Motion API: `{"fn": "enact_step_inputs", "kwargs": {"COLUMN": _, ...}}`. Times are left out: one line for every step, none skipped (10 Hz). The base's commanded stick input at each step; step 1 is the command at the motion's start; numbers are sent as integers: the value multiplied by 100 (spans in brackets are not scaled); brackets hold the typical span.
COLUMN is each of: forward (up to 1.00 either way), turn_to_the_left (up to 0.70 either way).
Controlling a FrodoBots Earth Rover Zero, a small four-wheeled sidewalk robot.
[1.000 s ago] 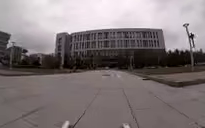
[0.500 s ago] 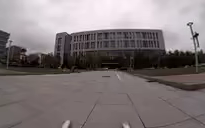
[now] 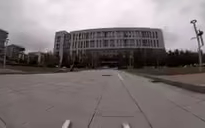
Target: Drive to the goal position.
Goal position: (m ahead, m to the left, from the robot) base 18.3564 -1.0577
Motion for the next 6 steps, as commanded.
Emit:
{"fn": "enact_step_inputs", "kwargs": {"forward": 100, "turn_to_the_left": 0}}
{"fn": "enact_step_inputs", "kwargs": {"forward": 100, "turn_to_the_left": 0}}
{"fn": "enact_step_inputs", "kwargs": {"forward": 100, "turn_to_the_left": 0}}
{"fn": "enact_step_inputs", "kwargs": {"forward": 100, "turn_to_the_left": 0}}
{"fn": "enact_step_inputs", "kwargs": {"forward": 100, "turn_to_the_left": 0}}
{"fn": "enact_step_inputs", "kwargs": {"forward": 100, "turn_to_the_left": 0}}
